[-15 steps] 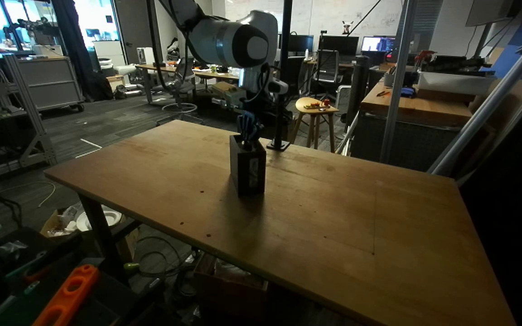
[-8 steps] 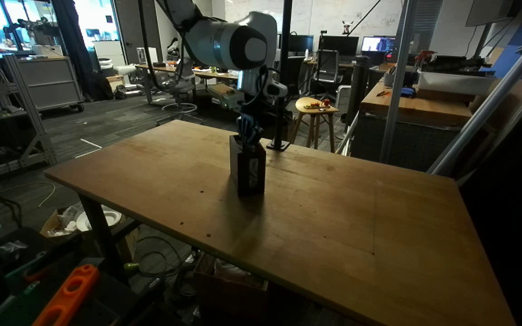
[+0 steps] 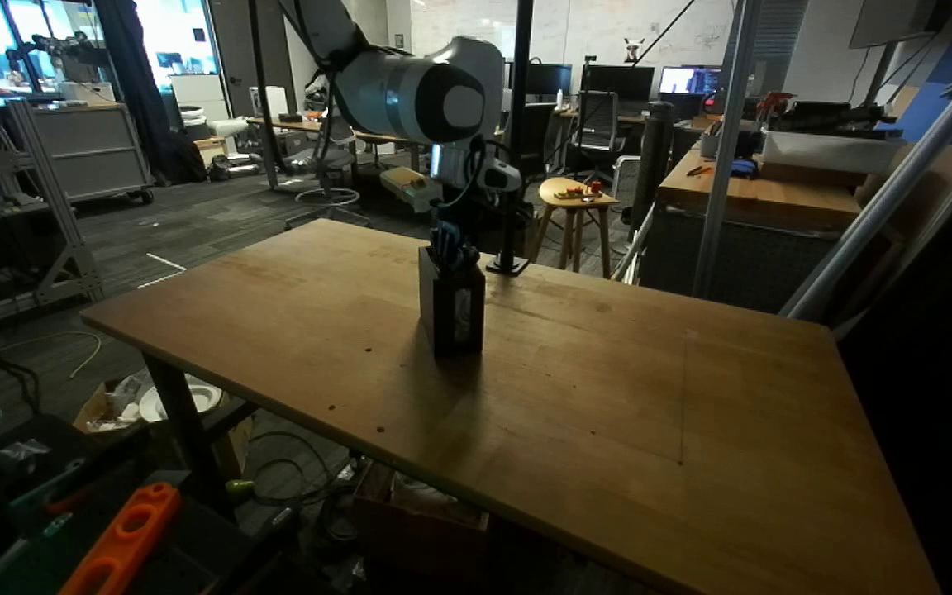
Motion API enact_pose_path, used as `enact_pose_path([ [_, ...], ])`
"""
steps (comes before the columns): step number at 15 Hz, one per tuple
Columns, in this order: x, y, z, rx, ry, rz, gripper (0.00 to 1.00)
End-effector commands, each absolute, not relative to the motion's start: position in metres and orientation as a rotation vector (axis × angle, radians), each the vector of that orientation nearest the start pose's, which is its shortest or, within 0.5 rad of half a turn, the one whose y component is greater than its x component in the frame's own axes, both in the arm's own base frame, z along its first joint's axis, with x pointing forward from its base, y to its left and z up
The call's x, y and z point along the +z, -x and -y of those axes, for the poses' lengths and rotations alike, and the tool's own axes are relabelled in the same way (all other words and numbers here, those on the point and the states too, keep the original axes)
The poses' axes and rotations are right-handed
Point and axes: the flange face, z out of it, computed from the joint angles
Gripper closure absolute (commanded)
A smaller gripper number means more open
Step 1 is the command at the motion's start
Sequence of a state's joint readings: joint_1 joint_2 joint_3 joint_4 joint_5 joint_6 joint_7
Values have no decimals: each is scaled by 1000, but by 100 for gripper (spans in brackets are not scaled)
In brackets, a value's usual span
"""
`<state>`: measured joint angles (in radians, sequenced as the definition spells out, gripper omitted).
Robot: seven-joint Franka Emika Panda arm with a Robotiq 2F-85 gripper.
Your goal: Put the white towel inside the black basket
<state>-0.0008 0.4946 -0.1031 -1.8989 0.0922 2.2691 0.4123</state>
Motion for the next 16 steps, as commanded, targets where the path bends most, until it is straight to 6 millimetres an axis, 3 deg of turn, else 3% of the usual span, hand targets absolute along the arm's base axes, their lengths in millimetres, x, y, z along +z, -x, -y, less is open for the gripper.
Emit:
enact_pose_path([
  [1,216,-612,62,206,3025,-898,100],
  [10,179,-619,56,368,3215,-1081,100],
  [16,154,-616,58,442,3178,-1154,100],
])
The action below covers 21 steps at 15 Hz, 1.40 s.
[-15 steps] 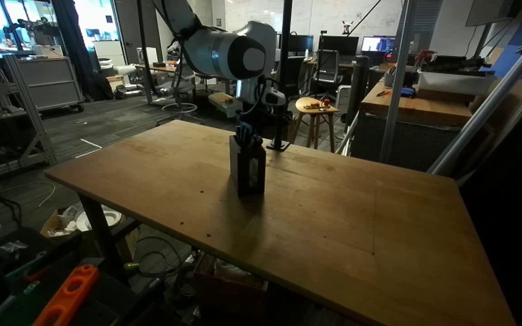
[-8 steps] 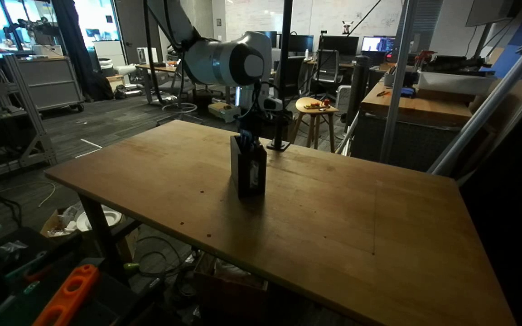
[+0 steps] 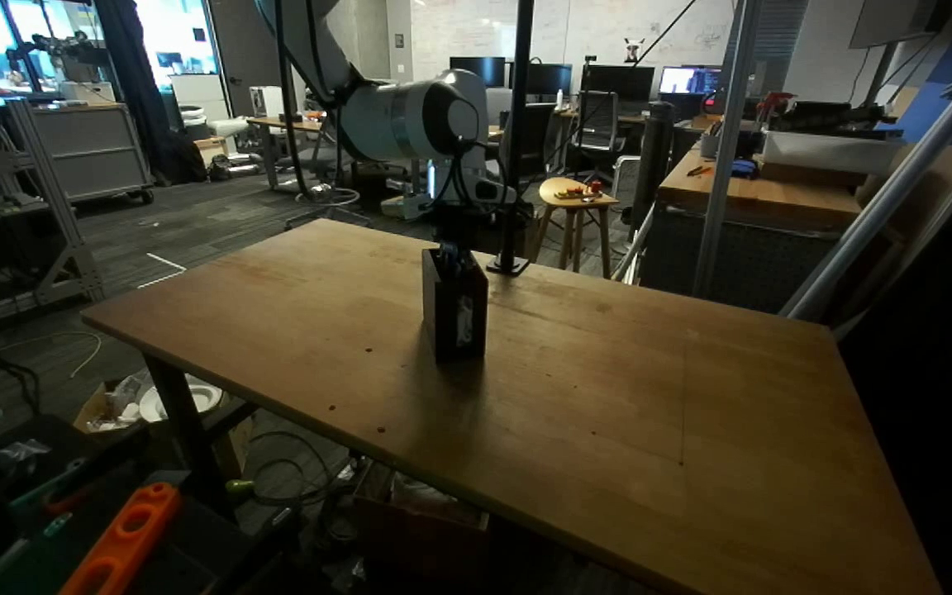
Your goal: Put the white towel inside the black basket
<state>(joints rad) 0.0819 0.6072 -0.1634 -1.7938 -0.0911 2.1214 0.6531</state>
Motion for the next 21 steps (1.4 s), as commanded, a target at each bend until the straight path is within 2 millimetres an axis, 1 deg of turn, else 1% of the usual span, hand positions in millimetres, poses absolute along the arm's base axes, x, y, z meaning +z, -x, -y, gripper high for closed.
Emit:
enact_pose_path([
  [1,150,-614,58,452,3170,-1164,100],
  [2,149,-613,58,456,3165,-1170,100],
  [4,155,-611,59,447,3166,-1179,100],
  [5,165,-611,61,431,3175,-1184,100],
  [6,171,-611,63,424,3175,-1193,100],
  [8,193,-609,65,394,3184,-1196,100],
  [9,208,-607,64,356,3181,-1175,100],
  [10,217,-605,63,335,3174,-1158,100],
  [14,261,-596,51,229,3143,-1069,100],
  [18,322,-585,45,107,3175,-1008,100],
  [21,369,-577,43,4,3232,-878,100],
])
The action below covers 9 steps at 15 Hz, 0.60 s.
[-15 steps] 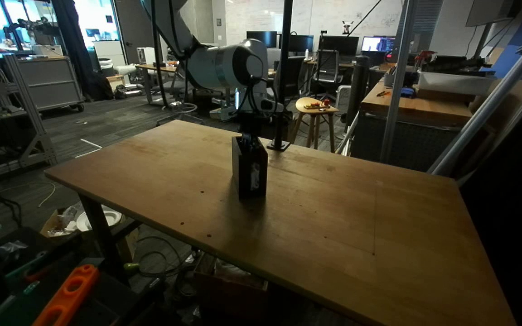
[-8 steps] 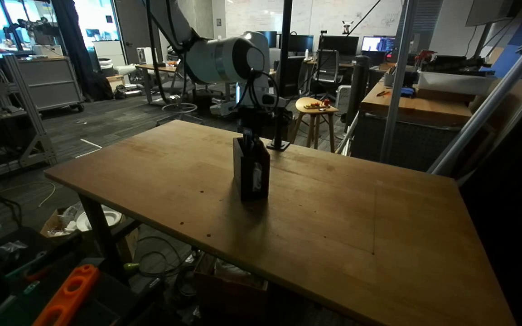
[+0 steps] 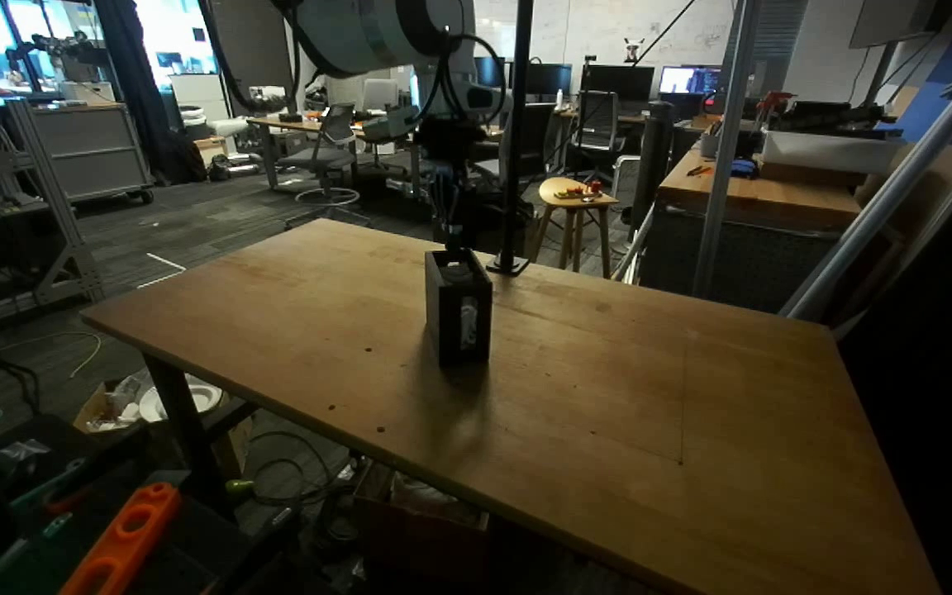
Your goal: Put the white towel inside the black basket
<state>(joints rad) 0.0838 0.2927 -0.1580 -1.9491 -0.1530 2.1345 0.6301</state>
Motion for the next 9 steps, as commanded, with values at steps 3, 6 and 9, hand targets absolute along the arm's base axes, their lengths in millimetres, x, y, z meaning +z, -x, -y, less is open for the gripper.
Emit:
enact_pose_path([
  [3,405,-568,41,-109,3289,-786,100],
  [6,429,-560,36,-181,3323,-731,100],
  [9,425,-568,34,-170,3311,-759,98],
])
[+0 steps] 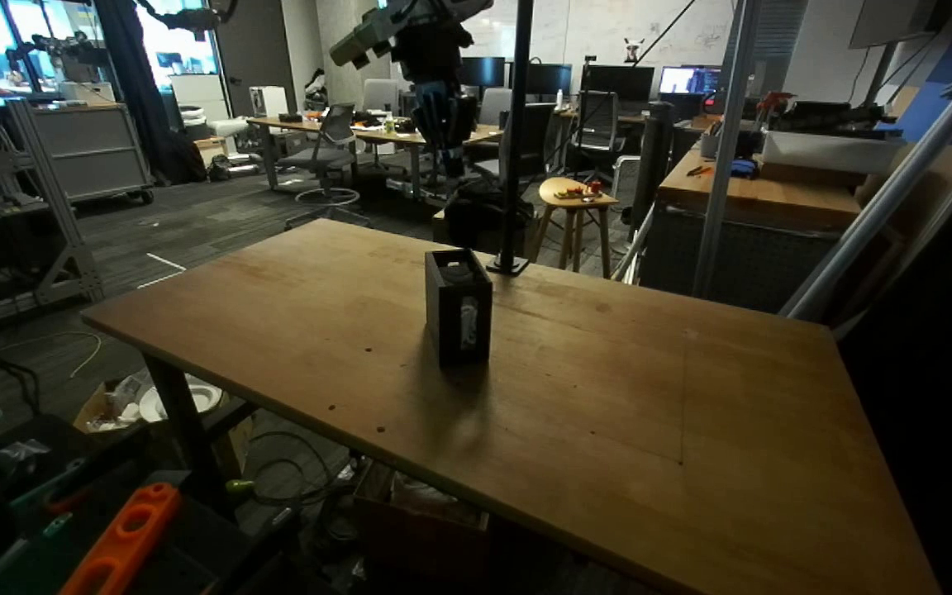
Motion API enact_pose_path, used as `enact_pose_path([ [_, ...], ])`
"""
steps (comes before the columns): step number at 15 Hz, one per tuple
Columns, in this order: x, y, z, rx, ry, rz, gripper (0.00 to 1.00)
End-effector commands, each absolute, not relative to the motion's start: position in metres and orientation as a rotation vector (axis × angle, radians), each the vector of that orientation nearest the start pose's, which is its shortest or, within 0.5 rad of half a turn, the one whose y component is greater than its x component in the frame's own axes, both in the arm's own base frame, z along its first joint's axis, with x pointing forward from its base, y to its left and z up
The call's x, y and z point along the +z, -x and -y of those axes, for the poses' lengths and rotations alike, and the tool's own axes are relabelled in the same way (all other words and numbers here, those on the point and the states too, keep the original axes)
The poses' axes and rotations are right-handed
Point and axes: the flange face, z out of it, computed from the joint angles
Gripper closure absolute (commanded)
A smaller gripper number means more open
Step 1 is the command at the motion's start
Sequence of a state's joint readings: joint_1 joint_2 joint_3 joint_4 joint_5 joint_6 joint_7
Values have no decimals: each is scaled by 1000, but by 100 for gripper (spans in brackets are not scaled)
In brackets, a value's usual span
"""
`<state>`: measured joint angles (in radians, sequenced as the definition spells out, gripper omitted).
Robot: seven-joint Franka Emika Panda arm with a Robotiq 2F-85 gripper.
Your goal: Put the white towel inside the black basket
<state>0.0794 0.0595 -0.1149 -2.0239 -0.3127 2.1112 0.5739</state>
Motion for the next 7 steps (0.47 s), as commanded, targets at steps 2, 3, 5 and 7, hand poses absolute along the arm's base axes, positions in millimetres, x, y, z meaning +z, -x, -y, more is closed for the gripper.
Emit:
enact_pose_path([
  [2,429,-564,31,-177,3314,-748,98],
  [3,429,-563,31,-176,3317,-746,98],
  [5,427,-563,32,-172,3321,-745,98],
  [7,427,-562,32,-170,3322,-745,98],
])
